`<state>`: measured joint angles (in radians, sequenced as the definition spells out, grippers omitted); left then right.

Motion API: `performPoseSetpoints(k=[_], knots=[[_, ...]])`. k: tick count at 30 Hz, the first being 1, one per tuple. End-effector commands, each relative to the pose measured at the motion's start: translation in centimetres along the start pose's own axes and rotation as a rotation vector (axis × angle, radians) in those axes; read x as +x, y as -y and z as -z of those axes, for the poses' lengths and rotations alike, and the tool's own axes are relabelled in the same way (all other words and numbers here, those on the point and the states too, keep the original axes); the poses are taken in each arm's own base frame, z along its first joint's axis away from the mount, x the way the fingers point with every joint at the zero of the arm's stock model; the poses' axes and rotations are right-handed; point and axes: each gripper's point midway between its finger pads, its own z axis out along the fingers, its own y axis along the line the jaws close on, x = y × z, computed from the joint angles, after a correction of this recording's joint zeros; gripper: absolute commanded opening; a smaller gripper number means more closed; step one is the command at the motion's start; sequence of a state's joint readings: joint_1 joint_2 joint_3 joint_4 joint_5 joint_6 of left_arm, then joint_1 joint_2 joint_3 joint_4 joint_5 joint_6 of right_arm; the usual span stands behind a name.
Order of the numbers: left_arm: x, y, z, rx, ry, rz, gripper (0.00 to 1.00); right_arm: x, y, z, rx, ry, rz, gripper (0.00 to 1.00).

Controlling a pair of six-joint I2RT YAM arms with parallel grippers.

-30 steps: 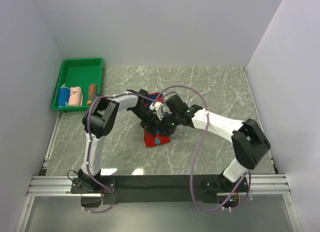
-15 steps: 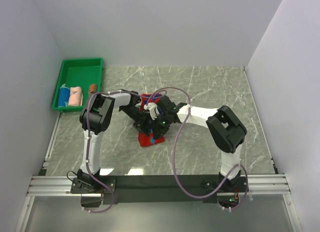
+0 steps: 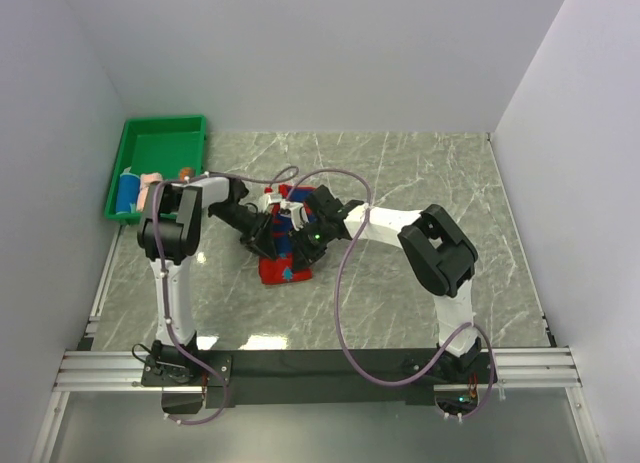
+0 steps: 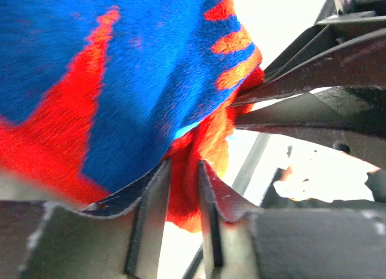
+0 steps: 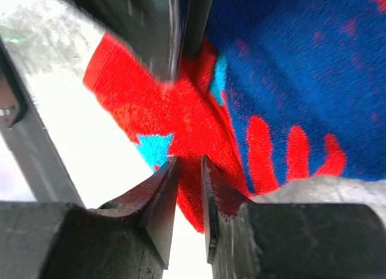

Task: Roll the towels
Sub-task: Roll the towel

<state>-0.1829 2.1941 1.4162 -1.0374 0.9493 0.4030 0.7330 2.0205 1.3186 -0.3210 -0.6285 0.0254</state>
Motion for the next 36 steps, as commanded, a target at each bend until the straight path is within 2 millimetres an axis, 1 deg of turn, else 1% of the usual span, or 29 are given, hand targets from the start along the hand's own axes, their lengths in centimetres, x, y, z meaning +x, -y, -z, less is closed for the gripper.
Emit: performPoseSetpoints(k=[1, 3, 4, 5, 6, 7, 8, 9, 10, 11, 12, 13, 14, 15, 16, 17, 18, 19, 20, 21, 22, 23, 24, 25, 26, 28, 29, 34, 36], knots=[[-2.8, -3.0, 3.8, -0.222, 0.065, -0.230, 0.35, 3.1, -0.2, -0.5, -0.029, -0.100, -0.122, 0.29], [-3.3, -2.2, 5.0, -0.205, 0.115, -0.239, 0.40, 2.9, -0.5, -0.8, -0.050, -0.109, -0.139, 0.29], [-3.6, -0.9, 6.1, -0.201, 0.156, -0.282, 0.42, 3.0, -0.5, -0.9, -0.051, -0.116, -0.147, 0.29], [-3.6, -0.9, 7.7, -0.195, 0.213, -0.289, 0.45, 2.8, -0.4, -1.0, -0.052, -0.117, -0.156, 0.29], [-4.0, 0.4, 9.3, -0.195, 0.308, -0.349, 0.50, 2.8, -0.4, -1.4, -0.060, -0.124, -0.165, 0.29], [-3.9, 1.0, 10.1, -0.201, 0.357, -0.347, 0.52, 2.8, -0.4, -1.4, -0.064, -0.130, -0.172, 0.29], [-3.4, 0.4, 12.5, -0.233, 0.431, -0.338, 0.54, 2.9, -0.3, -1.6, -0.065, -0.131, -0.179, 0.29], [-2.3, 0.4, 12.5, -0.250, 0.437, -0.340, 0.57, 3.2, -0.3, -1.7, -0.071, -0.137, -0.189, 0.29], [-1.8, 1.2, 13.7, -0.335, 0.442, -0.431, 0.57, 3.3, -0.5, -1.7, -0.079, -0.135, -0.192, 0.29], [-0.4, 1.2, 13.3, -0.358, 0.418, -0.462, 0.56, 3.6, -0.4, -1.8, -0.081, -0.140, -0.210, 0.29], [0.0, 2.8, 14.1, -0.419, 0.438, -0.550, 0.57, 3.7, -0.6, -1.8, -0.091, -0.144, -0.211, 0.29], [0.3, 2.5, 14.6, -0.501, 0.430, -0.624, 0.58, 4.0, -0.9, -1.8, -0.105, -0.155, -0.220, 0.29], [0.7, 3.1, 14.1, -0.533, 0.417, -0.690, 0.60, 4.1, -1.0, -1.7, -0.109, -0.155, -0.222, 0.28], [2.3, 3.7, 13.4, -0.583, 0.410, -0.755, 0.65, 4.2, -1.0, -1.6, -0.109, -0.158, -0.226, 0.28], [2.6, 4.0, 12.7, -0.619, 0.389, -0.839, 0.68, 4.6, -1.2, -1.4, -0.108, -0.172, -0.243, 0.27], [2.3, 4.7, 11.6, -0.664, 0.366, -0.945, 0.70, 4.9, -1.5, -1.3, -0.124, -0.180, -0.253, 0.26], [3.9, 4.1, 9.6, -0.661, 0.326, -0.980, 0.73, 5.5, -1.7, -1.2, -0.131, -0.196, -0.271, 0.26], [4.0, 6.1, 8.5, -0.680, 0.323, -1.106, 0.74, 5.9, -2.0, -1.1, -0.148, -0.211, -0.290, 0.26], [4.5, 6.0, 7.1, -0.677, 0.316, -1.158, 0.76, 6.1, -1.9, -1.3, -0.154, -0.221, -0.298, 0.25], [4.6, 7.1, 6.7, -0.686, 0.338, -1.227, 0.76, 6.3, -1.9, -1.4, -0.158, -0.233, -0.306, 0.23], [4.9, 7.4, 5.8, -0.684, 0.324, -1.271, 0.76, 6.7, -2.0, -1.4, -0.157, -0.253, -0.320, 0.21], [5.4, 8.2, 4.0, -0.657, 0.293, -1.342, 0.75, 6.7, -1.9, -1.5, -0.160, -0.260, -0.322, 0.19], [5.6, 7.5, 3.4, -0.689, 0.281, -1.368, 0.74, 6.7, -1.9, -1.8, -0.176, -0.266, -0.328, 0.18], [5.9, 7.5, 2.7, -0.688, 0.261, -1.405, 0.73, 6.8, -1.9, -1.9, -0.178, -0.272, -0.333, 0.17], [6.6, 7.6, 1.3, -0.660, 0.225, -1.449, 0.72, 7.0, -2.0, -1.9, -0.186, -0.276, -0.345, 0.15], [6.2, 7.5, 0.7, -0.689, 0.219, -1.496, 0.72, 7.1, -2.3, -2.0, -0.207, -0.276, -0.351, 0.15], [6.7, 7.4, -0.1, -0.682, 0.196, -1.523, 0.72, 7.3, -2.2, -2.0, -0.209, -0.282, -0.353, 0.15], [7.4, 6.6, -2.1, -0.664, 0.113, -1.634, 0.72, 7.6, -2.1, -2.1, -0.214, -0.291, -0.369, 0.15], [7.7, 5.8, -2.9, -0.660, 0.072, -1.642, 0.69, 7.6, -2.0, -2.2, -0.218, -0.294, -0.374, 0.15]])
